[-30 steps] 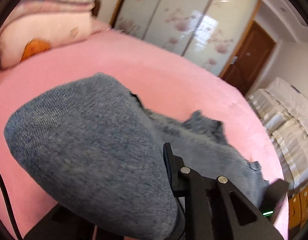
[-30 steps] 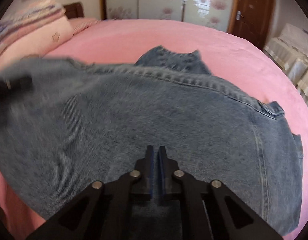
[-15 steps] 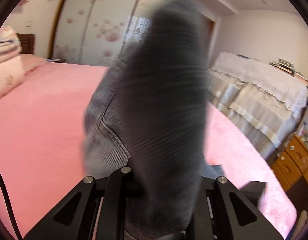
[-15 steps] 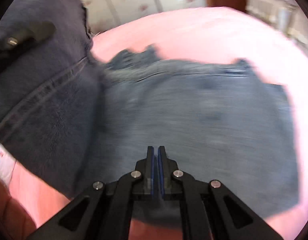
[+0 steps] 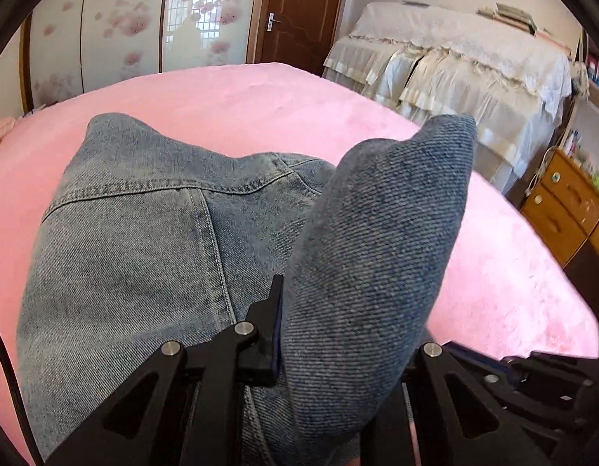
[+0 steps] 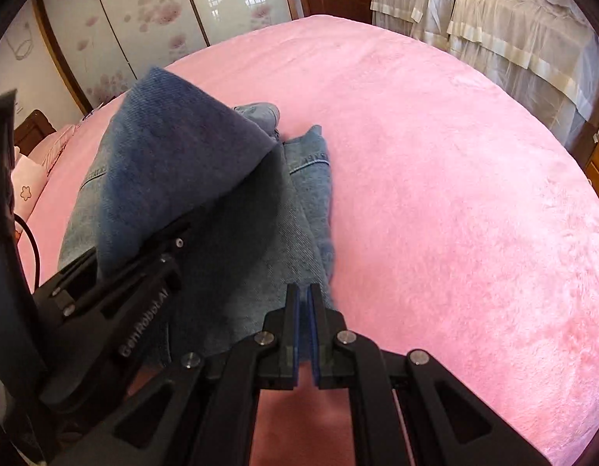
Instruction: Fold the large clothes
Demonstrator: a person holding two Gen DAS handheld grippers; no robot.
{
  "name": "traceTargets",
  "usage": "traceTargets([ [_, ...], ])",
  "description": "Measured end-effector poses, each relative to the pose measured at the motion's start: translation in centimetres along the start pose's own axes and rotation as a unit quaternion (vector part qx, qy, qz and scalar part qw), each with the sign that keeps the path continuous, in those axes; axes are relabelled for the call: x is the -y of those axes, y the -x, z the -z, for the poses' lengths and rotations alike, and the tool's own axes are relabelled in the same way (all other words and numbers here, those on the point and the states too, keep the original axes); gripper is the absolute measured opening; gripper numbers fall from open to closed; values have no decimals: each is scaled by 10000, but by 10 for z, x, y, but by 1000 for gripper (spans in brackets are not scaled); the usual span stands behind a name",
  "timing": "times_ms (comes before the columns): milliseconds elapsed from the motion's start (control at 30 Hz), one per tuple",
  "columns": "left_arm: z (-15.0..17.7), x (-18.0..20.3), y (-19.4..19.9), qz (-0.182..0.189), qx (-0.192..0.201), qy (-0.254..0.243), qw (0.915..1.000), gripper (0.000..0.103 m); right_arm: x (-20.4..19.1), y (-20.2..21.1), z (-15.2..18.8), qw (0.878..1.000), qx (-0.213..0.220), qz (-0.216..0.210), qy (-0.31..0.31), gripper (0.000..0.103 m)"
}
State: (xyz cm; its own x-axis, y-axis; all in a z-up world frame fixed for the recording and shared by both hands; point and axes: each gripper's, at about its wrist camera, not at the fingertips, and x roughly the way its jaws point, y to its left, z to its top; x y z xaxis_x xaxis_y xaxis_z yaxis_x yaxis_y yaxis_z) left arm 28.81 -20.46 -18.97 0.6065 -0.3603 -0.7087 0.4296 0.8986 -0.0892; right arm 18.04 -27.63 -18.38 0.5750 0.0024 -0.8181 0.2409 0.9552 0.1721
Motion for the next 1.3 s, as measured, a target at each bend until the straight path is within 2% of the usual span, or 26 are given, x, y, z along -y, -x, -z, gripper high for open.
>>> traceTargets([
  [67, 0, -5, 3, 82, 11, -12, 10000, 13, 1, 0, -1, 10000, 9, -17, -1, 6],
  [200, 10, -10, -17, 31, -350, -214, 9992, 15, 0, -8, -3, 10000, -52, -34, -42, 6],
  [267, 12, -8, -15, 15, -378, -295, 9989, 17, 1, -8, -4, 10000, -51, -75, -31, 6],
  [300, 8, -4, -16, 10, -399, -332, 9987, 21, 2, -7, -4, 9999, -60, -91, -29, 6],
  [367, -2, 0, -16, 218, -503, -281, 9981, 38, 3, -5, -5, 9998, -75, -155, -58, 6],
  [400, -7, 3, -14, 384, -592, -209, 9973, 52, 4, -4, -6, 9997, -90, -201, -93, 6],
  [433, -10, 5, -11, 521, -669, -158, 9963, 60, 7, -3, -9, 9996, -96, -242, -127, 6],
  [533, -24, 20, -3, 723, -909, -294, 9928, 61, 10, 7, -12, 9992, -61, -368, -132, 9],
  [633, -19, 18, 33, 863, -999, -347, 9906, 61, 12, 20, -16, 9989, -1, -472, -69, 13],
  [667, -21, 13, 47, 887, -945, -314, 9911, 62, 13, 25, -19, 9984, 1, -553, -77, 18],
  [733, -22, -5, 71, 737, -788, -146, 9941, 76, 15, 31, -23, 9976, 10, -686, -101, 28],
  [800, -24, -33, 95, 563, -581, 271, 9964, 83, 17, 37, -28, 9967, 60, -807, -113, 37],
  [867, -23, -65, 103, 333, -526, 649, 9959, 83, 19, 40, -36, 9952, 59, -969, -155, 44],
  [967, -22, -101, 88, -333, -727, 852, 9932, 83, 23, 30, -50, 9899, -202, -1362, -324, 53],
  [1067, -13, -135, 73, -662, -936, 1012, 9882, 83, 27, 7, -60, 9847, -609, -1545, -521, 54],
  [1200, -6, -152, 48, -625, -1175, 1125, 9847, 83, 30, -21, -62, 9714, -1091, -1931, -847, 54],
  [1300, -3, -153, 44, -512, -1142, 1164, 9853, 83, 26, -34, -62, 9669, -1253, -2030, -906, 54],
])
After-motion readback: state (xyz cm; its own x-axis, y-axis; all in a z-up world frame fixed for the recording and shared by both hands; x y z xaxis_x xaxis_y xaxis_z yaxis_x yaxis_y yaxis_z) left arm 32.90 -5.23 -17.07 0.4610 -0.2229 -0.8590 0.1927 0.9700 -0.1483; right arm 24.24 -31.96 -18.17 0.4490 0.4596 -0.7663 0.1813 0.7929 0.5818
